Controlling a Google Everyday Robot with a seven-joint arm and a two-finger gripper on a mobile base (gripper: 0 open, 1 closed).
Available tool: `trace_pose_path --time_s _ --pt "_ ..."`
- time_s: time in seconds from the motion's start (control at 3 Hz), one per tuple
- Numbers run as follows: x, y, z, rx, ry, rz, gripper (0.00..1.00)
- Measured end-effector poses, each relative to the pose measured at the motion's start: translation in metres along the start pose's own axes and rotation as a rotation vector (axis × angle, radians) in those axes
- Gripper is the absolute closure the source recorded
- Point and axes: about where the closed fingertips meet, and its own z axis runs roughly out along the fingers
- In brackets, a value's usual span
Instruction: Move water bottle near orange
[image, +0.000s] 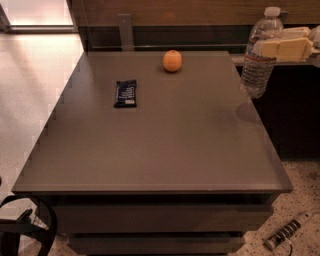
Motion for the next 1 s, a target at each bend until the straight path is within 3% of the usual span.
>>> trace_pose_path --time_s 0.33,0.67,1.0 --pt "-0.01 -0.05 0.013 0.108 -0.052 -0.037 1.0" --pt "-0.025 -0.1 0.043 0.231 -0.091 -0.114 1.0" --pt "-0.033 -0.116 0.068 0.293 -0.081 -0.144 1.0"
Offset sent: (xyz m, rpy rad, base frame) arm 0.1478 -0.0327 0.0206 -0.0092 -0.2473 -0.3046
